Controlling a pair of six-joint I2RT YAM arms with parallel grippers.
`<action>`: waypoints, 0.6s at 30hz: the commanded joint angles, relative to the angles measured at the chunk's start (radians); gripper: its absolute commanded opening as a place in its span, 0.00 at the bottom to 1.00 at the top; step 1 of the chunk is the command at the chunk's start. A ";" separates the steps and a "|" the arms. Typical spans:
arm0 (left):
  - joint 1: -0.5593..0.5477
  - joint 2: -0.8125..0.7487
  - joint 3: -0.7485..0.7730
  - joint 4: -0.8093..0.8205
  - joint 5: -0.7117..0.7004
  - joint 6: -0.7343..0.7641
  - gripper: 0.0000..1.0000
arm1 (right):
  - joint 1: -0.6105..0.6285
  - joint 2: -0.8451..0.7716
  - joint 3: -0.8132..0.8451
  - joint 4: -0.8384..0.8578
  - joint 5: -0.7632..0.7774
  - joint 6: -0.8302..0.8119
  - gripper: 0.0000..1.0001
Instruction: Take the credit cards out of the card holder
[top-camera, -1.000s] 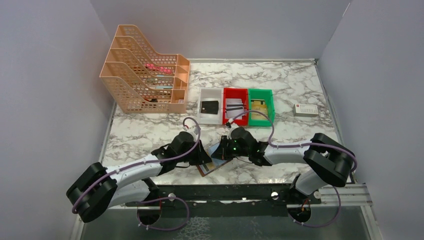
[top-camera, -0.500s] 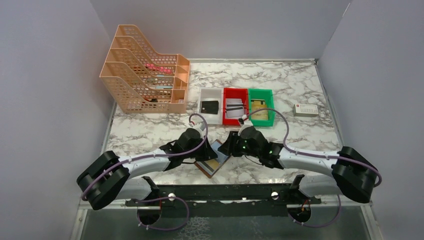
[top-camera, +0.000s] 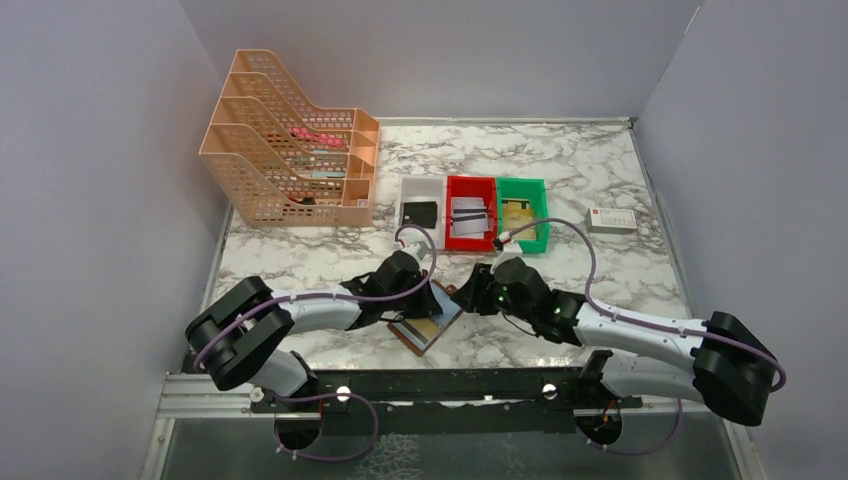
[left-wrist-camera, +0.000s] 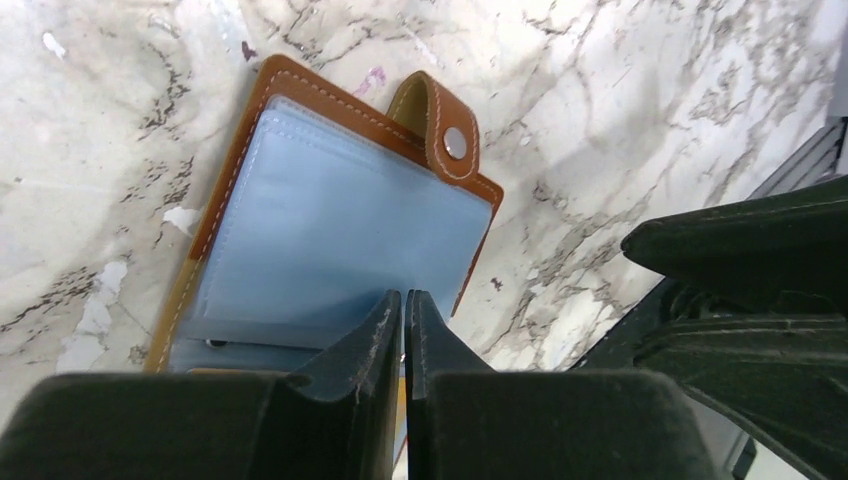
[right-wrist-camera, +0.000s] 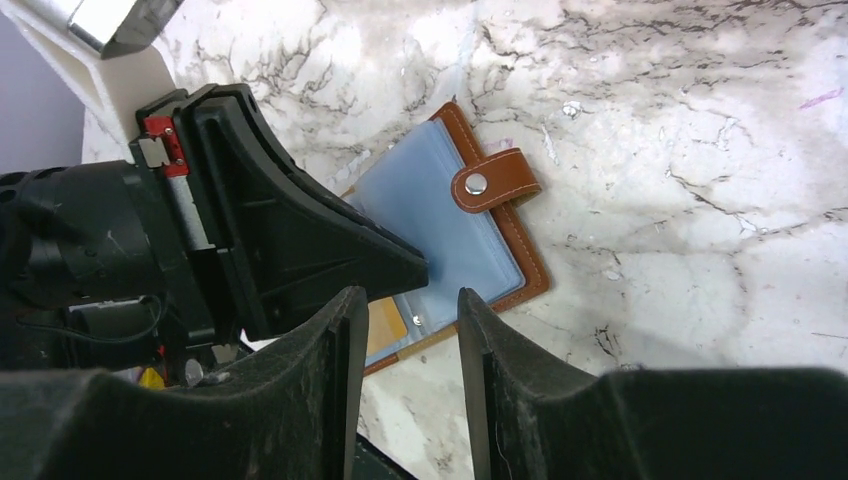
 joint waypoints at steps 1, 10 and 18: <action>-0.011 -0.011 0.008 -0.043 -0.065 0.040 0.11 | 0.003 0.059 0.018 0.023 -0.061 -0.049 0.41; -0.012 -0.204 0.020 -0.311 -0.236 0.060 0.18 | 0.002 0.251 0.133 0.049 -0.212 -0.141 0.32; -0.010 -0.443 0.012 -0.507 -0.405 0.034 0.23 | 0.003 0.354 0.234 0.047 -0.321 -0.265 0.36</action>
